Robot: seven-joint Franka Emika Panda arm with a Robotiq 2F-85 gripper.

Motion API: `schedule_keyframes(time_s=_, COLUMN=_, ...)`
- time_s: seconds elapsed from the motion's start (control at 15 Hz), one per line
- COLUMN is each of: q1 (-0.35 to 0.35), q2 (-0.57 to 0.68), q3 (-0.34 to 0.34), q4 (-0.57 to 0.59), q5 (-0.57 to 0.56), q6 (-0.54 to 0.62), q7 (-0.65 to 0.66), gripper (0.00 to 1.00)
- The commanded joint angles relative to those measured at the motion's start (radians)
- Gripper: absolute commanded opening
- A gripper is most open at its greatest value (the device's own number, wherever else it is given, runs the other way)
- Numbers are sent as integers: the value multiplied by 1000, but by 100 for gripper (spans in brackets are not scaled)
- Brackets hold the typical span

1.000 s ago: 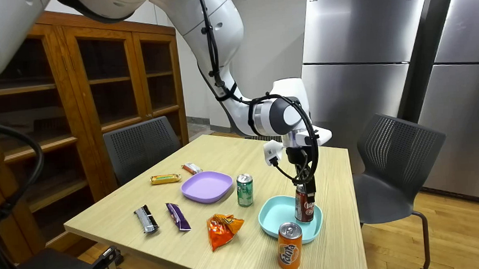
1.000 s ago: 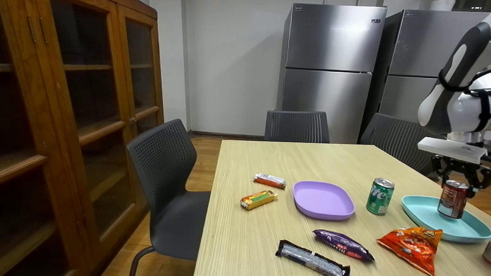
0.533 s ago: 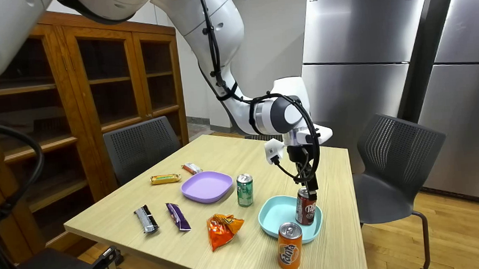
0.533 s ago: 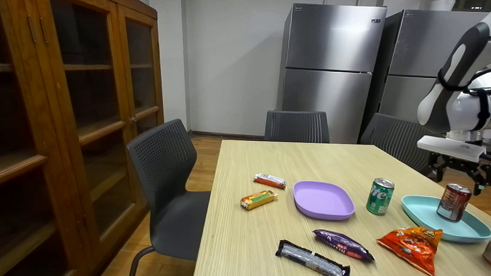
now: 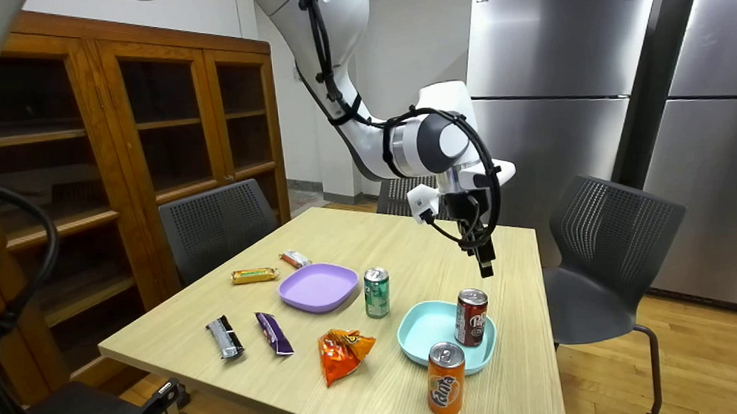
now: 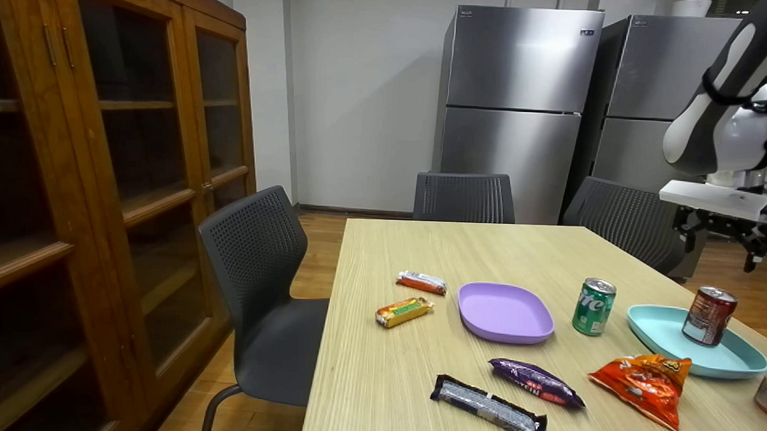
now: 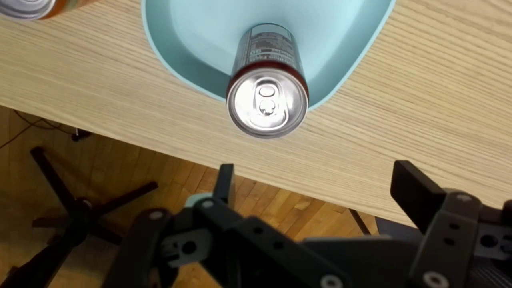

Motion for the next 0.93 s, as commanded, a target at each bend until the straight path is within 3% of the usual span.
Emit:
schedule_keyframes(time_s=0.0, q1=0, q2=-144, q3=12, q4=-111, q5=-59, q6=-14, q7=-59, gripper=100)
schedule_keyframes(time_s=0.53, q1=-23, q2=-355, q3=42, q4=-323, q5=-178, q6=-35, q7=-324, gripper=100)
schedule_keyframes(time_s=0.67, q1=-12, q2=-377, q3=21, q4=-349, q5=-234, q6=-44, q7=-303, gripper=100)
schedule_keyframes(time_s=0.73, q1=-31, q2=-307, q3=44, q4=-292, q5=-198, q6=-16, q7=-278, gripper=100)
schedule_keyframes(time_s=0.87, q1=-34, q2=-333, q3=44, q4=-320, q5=-222, q6=-17, q7=-278, gripper=100)
